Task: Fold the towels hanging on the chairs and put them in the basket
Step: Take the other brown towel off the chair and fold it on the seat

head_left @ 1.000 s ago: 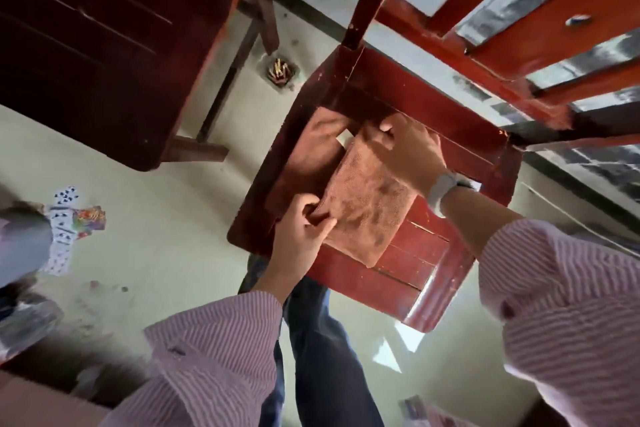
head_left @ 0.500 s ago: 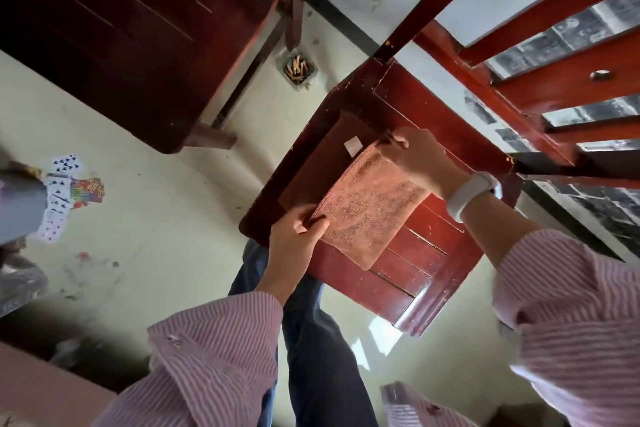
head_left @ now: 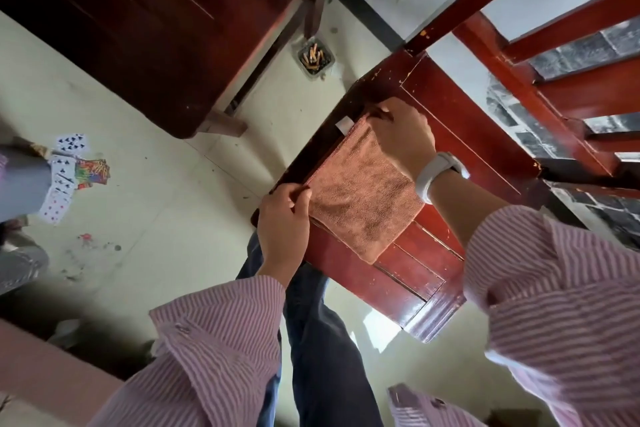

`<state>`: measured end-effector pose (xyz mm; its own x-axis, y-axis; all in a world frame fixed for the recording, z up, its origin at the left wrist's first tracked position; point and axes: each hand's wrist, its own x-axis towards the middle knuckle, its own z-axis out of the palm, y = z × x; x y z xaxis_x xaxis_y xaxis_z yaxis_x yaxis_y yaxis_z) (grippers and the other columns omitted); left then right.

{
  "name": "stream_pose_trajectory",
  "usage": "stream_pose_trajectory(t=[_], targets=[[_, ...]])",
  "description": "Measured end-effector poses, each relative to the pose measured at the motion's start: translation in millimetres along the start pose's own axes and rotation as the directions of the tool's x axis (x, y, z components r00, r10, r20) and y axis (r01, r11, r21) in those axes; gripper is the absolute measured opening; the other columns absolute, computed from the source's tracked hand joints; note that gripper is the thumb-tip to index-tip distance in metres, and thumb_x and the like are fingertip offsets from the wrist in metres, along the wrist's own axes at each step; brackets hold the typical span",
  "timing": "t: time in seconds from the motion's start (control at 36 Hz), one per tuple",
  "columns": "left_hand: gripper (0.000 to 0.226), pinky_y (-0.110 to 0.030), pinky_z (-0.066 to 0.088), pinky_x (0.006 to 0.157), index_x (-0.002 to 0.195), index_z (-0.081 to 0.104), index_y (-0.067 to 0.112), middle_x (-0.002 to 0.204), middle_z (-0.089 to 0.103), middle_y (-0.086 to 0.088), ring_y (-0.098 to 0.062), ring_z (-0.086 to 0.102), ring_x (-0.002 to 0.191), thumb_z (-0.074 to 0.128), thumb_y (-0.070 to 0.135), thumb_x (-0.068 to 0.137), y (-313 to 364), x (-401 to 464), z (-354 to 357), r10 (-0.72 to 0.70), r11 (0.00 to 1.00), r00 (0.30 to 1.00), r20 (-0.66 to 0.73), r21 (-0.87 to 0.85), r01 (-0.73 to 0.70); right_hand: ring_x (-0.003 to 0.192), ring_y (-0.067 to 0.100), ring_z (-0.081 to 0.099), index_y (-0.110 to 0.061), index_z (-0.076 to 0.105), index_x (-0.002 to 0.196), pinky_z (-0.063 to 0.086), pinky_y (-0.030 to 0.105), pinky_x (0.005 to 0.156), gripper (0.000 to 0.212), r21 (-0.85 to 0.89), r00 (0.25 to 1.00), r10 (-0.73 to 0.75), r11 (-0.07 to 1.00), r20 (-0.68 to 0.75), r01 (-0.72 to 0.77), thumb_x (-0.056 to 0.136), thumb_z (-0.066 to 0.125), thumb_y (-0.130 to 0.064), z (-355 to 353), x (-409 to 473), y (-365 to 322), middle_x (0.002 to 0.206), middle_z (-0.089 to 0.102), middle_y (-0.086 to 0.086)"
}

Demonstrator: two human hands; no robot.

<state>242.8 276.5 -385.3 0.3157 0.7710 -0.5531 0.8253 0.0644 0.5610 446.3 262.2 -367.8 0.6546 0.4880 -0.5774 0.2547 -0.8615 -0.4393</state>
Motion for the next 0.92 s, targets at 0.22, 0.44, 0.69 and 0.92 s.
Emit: stream_pose_trajectory(t=[0.22, 0.44, 0.69, 0.92], targets=[[0.028, -0.036, 0.034, 0.083, 0.104, 0.061, 0.015, 0.093, 0.064, -0.007, -0.025, 0.054, 0.092, 0.045, 0.036, 0.094, 2.6, 7.0, 0.6, 0.029, 0.968, 0.999, -0.042, 0.249, -0.018, 0.084, 0.019, 0.063, -0.031, 0.059, 0.109, 0.053, 0.04, 0.08, 0.022, -0.028, 0.997, -0.022, 0.999, -0.073, 0.02, 0.089, 0.051, -0.034, 6.1, 5.2, 2.7, 0.1, 0.067, -0.004], [0.028, -0.042, 0.044, 0.081, 0.109, 0.054, 0.009, 0.108, 0.058, -0.013, -0.031, 0.054, 0.101, 0.056, 0.013, 0.082, 11.9, 4.0, -4.2, 0.308, 0.867, 0.949, -0.069, 0.431, -0.25, 0.11, 0.025, 0.05, -0.005, 0.053, 0.122, 0.043, 0.041, 0.095, 0.038, -0.008, 0.855, -0.28, 0.952, -0.436, 0.308, 0.088, 0.038, -0.011, 3.2, -44.2, 23.4, 0.118, 0.054, 0.015], [0.052, -0.047, 0.018, 0.114, 0.142, 0.026, 0.01, 0.15, 0.026, -0.018, -0.033, 0.019, 0.14, 0.034, 0.025, 0.093, 41.6, 37.2, 14.2, 0.708, 0.298, 0.517, 0.481, 0.461, -0.836, 0.139, 0.041, 0.018, -0.017, 0.027, 0.142, 0.011, 0.054, 0.113, 0.053, -0.319, 0.944, -0.211, 0.94, -0.253, 0.124, 0.091, 0.033, -0.024, 45.6, -95.5, 74.1, 0.149, 0.021, 0.026], [0.054, -0.053, 0.013, 0.113, 0.146, 0.018, 0.018, 0.154, 0.017, -0.01, -0.027, 0.013, 0.143, 0.028, 0.039, 0.097, 72.0, 92.6, 39.7, 0.691, 0.122, 0.443, 0.571, 0.513, -0.85, 0.141, 0.033, 0.015, -0.024, 0.017, 0.145, 0.009, 0.052, 0.115, 0.055, -0.375, 0.946, -0.134, 0.927, -0.295, 0.014, 0.093, 0.03, -0.037, 75.1, -74.4, 83.5, 0.152, 0.02, 0.016]])
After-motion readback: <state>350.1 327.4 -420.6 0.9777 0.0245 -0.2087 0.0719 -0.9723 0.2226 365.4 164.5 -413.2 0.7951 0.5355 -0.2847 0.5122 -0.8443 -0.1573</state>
